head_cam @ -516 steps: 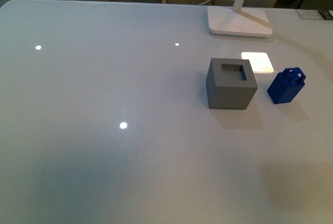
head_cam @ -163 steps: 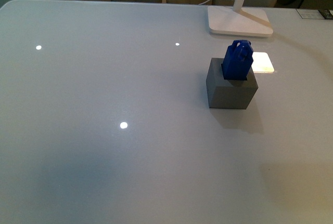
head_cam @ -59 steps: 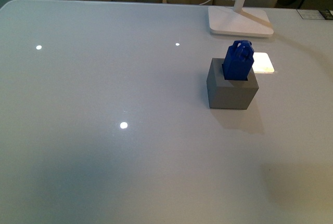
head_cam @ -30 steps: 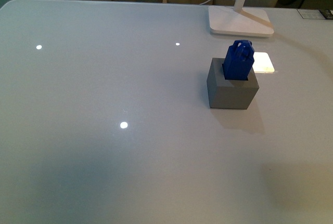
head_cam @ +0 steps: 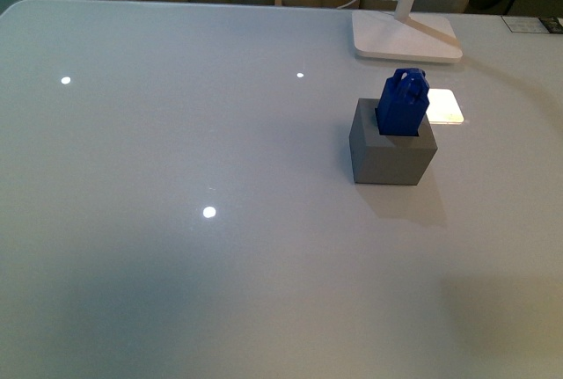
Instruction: Insert blue part into gray base
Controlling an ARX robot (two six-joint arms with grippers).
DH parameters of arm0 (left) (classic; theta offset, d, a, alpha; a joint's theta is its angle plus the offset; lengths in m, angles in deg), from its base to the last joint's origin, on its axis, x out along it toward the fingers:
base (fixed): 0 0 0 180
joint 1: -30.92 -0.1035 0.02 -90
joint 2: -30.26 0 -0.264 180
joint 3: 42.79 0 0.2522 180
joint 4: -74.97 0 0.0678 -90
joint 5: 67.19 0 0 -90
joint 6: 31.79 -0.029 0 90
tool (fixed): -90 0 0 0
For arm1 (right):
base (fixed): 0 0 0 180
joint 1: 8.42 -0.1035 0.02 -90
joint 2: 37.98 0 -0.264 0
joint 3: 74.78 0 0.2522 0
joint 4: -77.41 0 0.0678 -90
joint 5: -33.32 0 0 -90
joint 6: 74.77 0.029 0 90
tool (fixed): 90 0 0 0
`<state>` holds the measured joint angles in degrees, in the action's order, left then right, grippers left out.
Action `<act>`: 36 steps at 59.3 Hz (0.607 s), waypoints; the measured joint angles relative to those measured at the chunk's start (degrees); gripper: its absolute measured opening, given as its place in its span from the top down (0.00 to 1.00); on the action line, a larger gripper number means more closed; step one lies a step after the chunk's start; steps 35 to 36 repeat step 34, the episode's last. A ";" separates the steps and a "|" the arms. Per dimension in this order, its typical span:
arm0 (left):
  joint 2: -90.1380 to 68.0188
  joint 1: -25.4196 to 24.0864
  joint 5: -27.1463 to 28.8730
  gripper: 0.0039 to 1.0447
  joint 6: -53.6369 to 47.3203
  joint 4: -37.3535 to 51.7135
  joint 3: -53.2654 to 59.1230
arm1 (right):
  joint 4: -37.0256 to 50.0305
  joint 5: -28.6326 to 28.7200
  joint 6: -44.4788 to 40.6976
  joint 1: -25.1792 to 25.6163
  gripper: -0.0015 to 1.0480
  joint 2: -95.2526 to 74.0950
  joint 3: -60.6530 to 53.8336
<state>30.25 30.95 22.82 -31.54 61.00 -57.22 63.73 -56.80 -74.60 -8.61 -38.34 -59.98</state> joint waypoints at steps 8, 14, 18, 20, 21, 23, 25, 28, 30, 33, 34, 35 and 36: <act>0.02 0.00 0.00 0.07 0.00 0.00 0.00 | 0.00 0.00 0.00 0.00 0.20 0.00 0.00; 0.02 0.00 0.00 0.07 -0.02 0.00 0.00 | 0.00 0.00 0.00 0.00 0.07 0.00 0.00; 0.02 0.00 0.00 0.07 -0.02 0.00 0.00 | 0.00 0.00 0.00 0.00 0.09 0.00 0.00; 0.02 0.00 0.00 0.07 -0.02 0.00 0.00 | 0.00 0.00 0.00 0.00 0.09 0.00 0.00; 0.00 0.00 0.00 0.07 0.00 0.00 0.00 | 0.00 0.00 0.00 0.00 0.09 0.00 0.00; 0.02 0.00 0.00 0.07 0.00 0.00 0.00 | 0.00 0.00 0.00 0.00 0.09 0.00 0.00; 0.02 0.00 0.00 0.07 -0.02 0.00 0.00 | 0.00 0.00 0.00 0.00 0.09 0.00 0.02; 0.00 0.00 0.00 0.07 0.00 0.00 0.00 | 0.00 0.00 0.00 0.00 0.09 0.00 0.00; 0.00 0.00 0.00 0.07 -0.02 0.00 0.00 | 0.00 0.00 0.00 0.00 0.09 0.00 0.00; 0.02 0.00 0.00 0.07 -0.02 0.00 0.00 | 0.00 0.00 0.00 0.00 0.09 0.00 0.00; 0.02 0.00 0.00 0.07 0.00 0.00 0.00 | 0.00 0.00 0.00 0.00 0.09 0.00 0.00; 0.02 0.00 0.00 0.07 0.00 0.00 0.00 | 0.00 0.00 0.00 0.00 0.09 0.00 0.00; 0.02 0.00 0.00 0.07 0.00 0.00 0.00 | 0.00 0.00 0.00 0.00 0.09 0.00 0.00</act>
